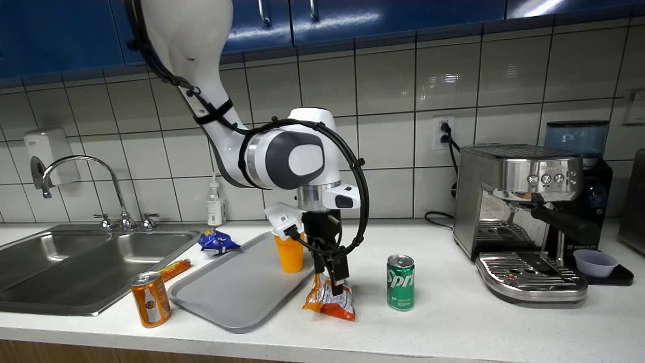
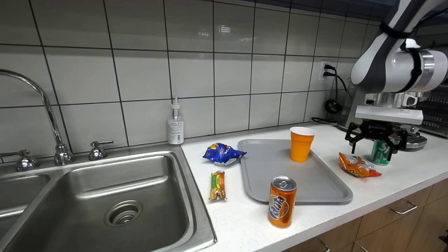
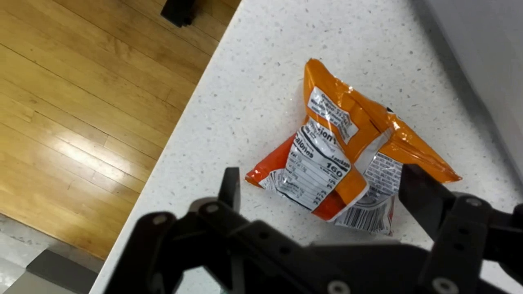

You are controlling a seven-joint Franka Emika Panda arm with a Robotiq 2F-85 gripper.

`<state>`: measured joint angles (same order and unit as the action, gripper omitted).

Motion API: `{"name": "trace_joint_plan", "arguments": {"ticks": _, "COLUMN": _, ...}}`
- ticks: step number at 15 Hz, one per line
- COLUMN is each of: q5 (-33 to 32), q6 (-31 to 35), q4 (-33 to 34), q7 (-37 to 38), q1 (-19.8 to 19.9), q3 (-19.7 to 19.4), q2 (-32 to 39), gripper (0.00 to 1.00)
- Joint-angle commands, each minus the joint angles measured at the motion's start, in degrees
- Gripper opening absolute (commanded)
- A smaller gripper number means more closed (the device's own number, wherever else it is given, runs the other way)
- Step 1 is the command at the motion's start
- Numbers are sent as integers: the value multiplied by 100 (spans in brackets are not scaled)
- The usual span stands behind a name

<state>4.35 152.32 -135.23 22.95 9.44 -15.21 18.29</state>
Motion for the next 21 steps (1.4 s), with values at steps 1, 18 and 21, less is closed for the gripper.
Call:
{"name": "trace_joint_plan", "arguments": {"ticks": 1, "q5": -100, "q6": -204, "q4": 282, "q7": -153, "q1": -19, "q3": -62, "q2": 245, "gripper": 100}}
{"name": "trace_joint_plan", "arguments": {"ticks": 18, "q5": -81, "q6": -267, "q4": 585, "q7": -200, "q1": -82, "q3": -79, "q2": 608, "gripper": 40}}
{"name": "trace_joint_plan", "arguments": {"ticks": 21, "q5": -87, "q6": -276, "q4": 610, "q7": -201, "q1": -92, "q3": -75, "q2": 632, "gripper": 18}}
